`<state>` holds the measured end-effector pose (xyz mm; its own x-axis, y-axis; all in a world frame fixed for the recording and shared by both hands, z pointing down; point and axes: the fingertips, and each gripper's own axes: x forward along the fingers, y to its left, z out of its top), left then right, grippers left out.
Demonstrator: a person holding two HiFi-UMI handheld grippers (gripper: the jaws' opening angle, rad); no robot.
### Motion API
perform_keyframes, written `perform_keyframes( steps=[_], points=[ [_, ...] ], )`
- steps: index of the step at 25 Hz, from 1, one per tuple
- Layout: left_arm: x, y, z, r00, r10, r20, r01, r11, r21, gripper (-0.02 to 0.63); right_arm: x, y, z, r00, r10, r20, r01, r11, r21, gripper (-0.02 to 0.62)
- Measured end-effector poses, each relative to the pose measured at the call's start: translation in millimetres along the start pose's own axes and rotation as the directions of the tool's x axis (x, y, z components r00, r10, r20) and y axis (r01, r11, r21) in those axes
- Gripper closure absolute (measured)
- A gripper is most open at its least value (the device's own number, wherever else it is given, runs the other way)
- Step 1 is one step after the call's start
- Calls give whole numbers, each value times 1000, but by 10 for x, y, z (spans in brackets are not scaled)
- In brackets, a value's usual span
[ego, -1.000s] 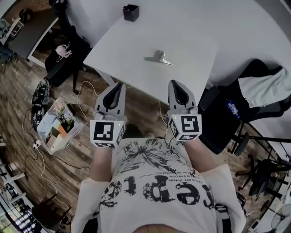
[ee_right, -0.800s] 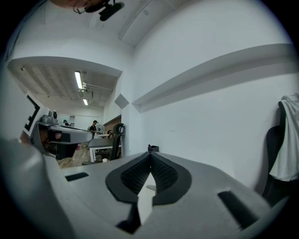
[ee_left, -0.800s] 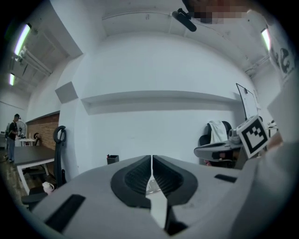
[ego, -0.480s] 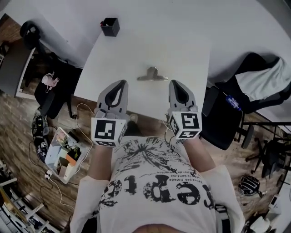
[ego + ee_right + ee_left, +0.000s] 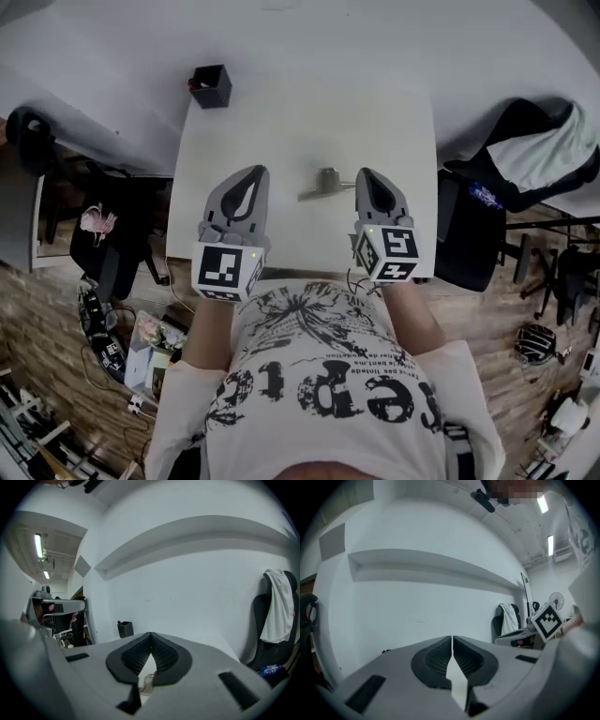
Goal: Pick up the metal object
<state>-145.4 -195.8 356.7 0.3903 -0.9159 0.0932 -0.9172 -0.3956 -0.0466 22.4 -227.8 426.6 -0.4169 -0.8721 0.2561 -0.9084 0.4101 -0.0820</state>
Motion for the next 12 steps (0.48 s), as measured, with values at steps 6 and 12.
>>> perform_keyframes(
  steps=[6,12],
  points=[
    [259,300,-215,997,-72,-10,72,997,-20,595,393,171,-318,994,33,-108,-34,999,-6,601],
    [434,368,-410,989,-141,-52,139,989,-53,595,649,185,-747,973,13,-229,-21,999,-31,568]
  ],
)
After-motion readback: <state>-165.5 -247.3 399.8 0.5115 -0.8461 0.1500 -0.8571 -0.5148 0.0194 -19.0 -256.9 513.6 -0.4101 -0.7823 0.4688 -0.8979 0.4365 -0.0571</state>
